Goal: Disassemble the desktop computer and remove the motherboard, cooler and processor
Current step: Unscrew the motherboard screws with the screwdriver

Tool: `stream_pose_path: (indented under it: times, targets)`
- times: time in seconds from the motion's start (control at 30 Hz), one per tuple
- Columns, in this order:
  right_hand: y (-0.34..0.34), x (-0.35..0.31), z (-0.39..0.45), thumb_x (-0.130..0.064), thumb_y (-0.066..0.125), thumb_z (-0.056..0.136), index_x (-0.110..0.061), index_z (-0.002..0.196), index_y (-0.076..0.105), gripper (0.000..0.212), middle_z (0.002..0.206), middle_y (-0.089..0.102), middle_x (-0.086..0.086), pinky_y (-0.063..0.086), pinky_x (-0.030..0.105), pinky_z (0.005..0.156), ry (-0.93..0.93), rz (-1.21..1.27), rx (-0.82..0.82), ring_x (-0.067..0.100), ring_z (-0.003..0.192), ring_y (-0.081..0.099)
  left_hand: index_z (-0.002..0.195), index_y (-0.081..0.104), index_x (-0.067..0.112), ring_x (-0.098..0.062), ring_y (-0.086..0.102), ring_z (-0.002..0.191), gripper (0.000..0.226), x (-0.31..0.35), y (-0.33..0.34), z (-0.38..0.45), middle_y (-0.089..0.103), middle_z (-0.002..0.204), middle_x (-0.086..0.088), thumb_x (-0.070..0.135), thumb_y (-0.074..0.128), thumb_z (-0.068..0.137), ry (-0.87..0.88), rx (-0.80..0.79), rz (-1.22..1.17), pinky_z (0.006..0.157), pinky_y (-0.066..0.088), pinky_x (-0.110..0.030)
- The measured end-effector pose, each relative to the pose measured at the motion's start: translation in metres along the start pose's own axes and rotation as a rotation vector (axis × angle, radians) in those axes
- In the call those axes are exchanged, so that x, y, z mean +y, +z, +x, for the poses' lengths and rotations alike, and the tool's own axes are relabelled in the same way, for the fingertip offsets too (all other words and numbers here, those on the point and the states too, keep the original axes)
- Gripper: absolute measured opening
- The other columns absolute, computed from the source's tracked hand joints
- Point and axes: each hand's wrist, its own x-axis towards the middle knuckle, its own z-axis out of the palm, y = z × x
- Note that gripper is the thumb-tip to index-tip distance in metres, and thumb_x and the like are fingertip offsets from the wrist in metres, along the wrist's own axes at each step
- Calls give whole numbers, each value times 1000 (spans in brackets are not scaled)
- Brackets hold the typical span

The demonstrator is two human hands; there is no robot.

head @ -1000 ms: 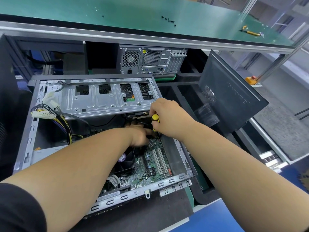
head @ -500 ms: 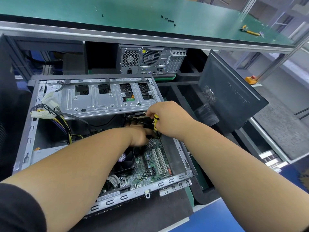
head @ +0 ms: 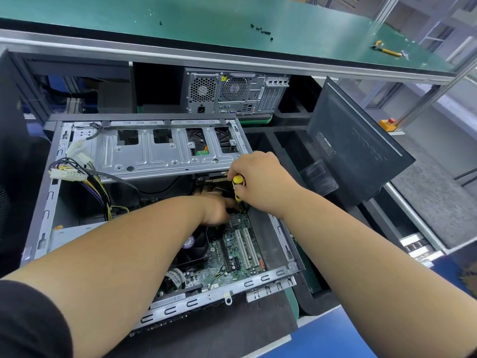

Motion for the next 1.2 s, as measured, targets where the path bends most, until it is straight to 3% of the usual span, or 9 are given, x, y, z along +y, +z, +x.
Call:
stream_pose_path:
  times: [0.1, 0.2, 0.27, 0.4, 0.67, 0.8, 0.9, 1.03, 1.2]
  targets:
    - [-1, 1, 0, -13, 58, 83, -24, 101, 68, 23, 111, 62, -4, 38, 33, 99, 20, 55, -22, 21, 103, 57, 140, 33, 56, -40, 11, 145, 55, 0, -1, -1, 20, 158, -8, 33, 46, 92, 6, 4, -13, 117, 11, -54]
    - [0, 1, 1, -28, 65, 88, -23, 92, 68, 7, 102, 63, -4, 42, 35, 94, 6, 51, -16, 20, 93, 59, 141, 34, 54, -38, 14, 144, 55, -1, 0, -1, 20, 158, -5, 33, 46, 91, 21, 12, -7, 116, 14, -54]
    - [1, 1, 3, -34, 64, 92, -22, 92, 67, 13, 101, 64, -2, 45, 36, 90, 3, 36, -34, 21, 91, 60, 141, 33, 55, -38, 15, 144, 56, -1, 0, -2, 21, 157, -5, 33, 46, 91, 24, 13, -12, 116, 15, -53]
    - [1, 3, 1, -23, 63, 89, -20, 108, 63, 19, 113, 60, 0, 40, 31, 91, -4, 59, -11, 22, 102, 56, 141, 35, 54, -38, 21, 141, 55, 1, -1, -2, 28, 151, -9, 34, 46, 92, 19, 30, 6, 116, 18, -51]
    - [-1, 2, 1, -5, 53, 85, -32, 109, 68, 39, 118, 60, -9, 32, 40, 102, -27, -68, -58, 20, 112, 48, 142, 34, 50, -39, 21, 142, 56, 0, 2, 2, 27, 153, -10, 35, 49, 90, 11, 50, 0, 114, 18, -51]
    - [4, 6, 0, -25, 59, 92, -26, 104, 66, 14, 112, 61, -8, 33, 36, 100, -49, 21, -72, 17, 108, 55, 148, 25, 35, -40, 26, 139, 67, 0, 2, 5, 30, 152, -14, 35, 53, 88, -8, 62, -3, 112, 23, -50]
    - [7, 6, 3, -38, 56, 97, -25, 103, 63, 17, 111, 61, -6, 33, 36, 100, -45, -26, -85, 18, 104, 57, 149, 21, 36, -39, 26, 140, 70, -2, 2, 6, 29, 153, -12, 36, 53, 88, -3, 62, -10, 112, 22, -51]
    - [7, 7, 3, -31, 52, 99, -23, 121, 58, 24, 120, 61, -4, 32, 39, 103, -65, -100, -99, 20, 112, 55, 150, 22, 35, -39, 25, 140, 69, -1, 3, 7, 30, 152, -13, 37, 53, 88, -20, 64, 4, 112, 20, -51]
    - [4, 4, 0, -13, 50, 92, -24, 123, 59, 34, 121, 62, -4, 31, 38, 102, -68, -83, -125, 20, 117, 51, 148, 28, 31, -39, 26, 140, 66, 0, 2, 6, 31, 152, -14, 36, 54, 88, -25, 70, 3, 113, 20, -51]
